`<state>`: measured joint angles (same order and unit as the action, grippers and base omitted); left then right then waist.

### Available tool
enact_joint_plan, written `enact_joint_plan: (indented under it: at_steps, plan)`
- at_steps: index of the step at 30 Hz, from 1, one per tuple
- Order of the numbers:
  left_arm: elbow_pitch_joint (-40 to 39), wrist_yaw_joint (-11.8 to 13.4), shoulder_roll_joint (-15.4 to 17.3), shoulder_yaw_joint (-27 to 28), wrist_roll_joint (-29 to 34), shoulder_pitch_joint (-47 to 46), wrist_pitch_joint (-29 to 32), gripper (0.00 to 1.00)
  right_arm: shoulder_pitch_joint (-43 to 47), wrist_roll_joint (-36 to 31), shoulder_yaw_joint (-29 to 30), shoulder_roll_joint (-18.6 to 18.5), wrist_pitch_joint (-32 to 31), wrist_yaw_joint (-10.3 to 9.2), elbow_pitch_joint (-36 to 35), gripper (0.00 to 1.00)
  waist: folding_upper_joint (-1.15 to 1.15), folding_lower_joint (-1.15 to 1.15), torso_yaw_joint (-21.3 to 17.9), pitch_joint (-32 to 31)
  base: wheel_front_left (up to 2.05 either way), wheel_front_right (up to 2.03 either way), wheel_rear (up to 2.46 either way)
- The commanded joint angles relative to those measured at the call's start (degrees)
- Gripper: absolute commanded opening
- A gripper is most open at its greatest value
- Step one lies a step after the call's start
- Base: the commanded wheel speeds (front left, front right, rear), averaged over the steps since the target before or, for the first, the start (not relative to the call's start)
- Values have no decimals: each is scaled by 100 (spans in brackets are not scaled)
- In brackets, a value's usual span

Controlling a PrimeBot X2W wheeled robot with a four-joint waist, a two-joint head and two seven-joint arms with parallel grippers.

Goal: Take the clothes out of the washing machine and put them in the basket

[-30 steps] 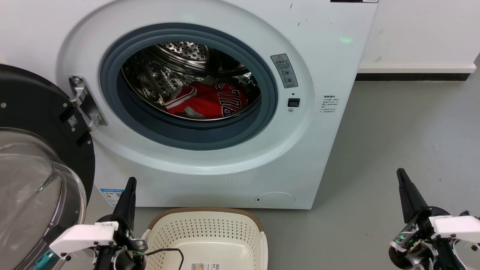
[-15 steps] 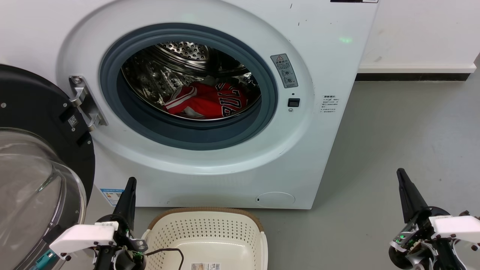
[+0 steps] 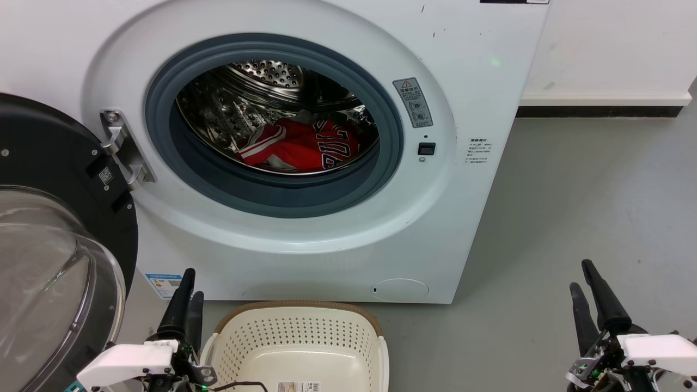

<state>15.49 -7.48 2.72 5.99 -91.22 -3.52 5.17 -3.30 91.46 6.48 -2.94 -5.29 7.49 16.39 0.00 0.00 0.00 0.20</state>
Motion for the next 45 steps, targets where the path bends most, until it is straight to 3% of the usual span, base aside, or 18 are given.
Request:
enact_joint_plan:
  at_steps: [1,31,45]
  plan:
    - [-159,0,9,10,154,-93,-65,100,-86,-133,21,-4,69,0,-120,100,0,0,0,2,0,0,0]
    - [-1058,849,13,-415,3559,84,-796,100,213,-3802,-44,-1,806,0,-1191,100,0,0,0,57,0,0,0]
    - [-1250,1083,15,-579,4851,152,-1066,100,361,-5284,-165,0,1073,0,-1507,100,0,0,-5,82,0,0,0]
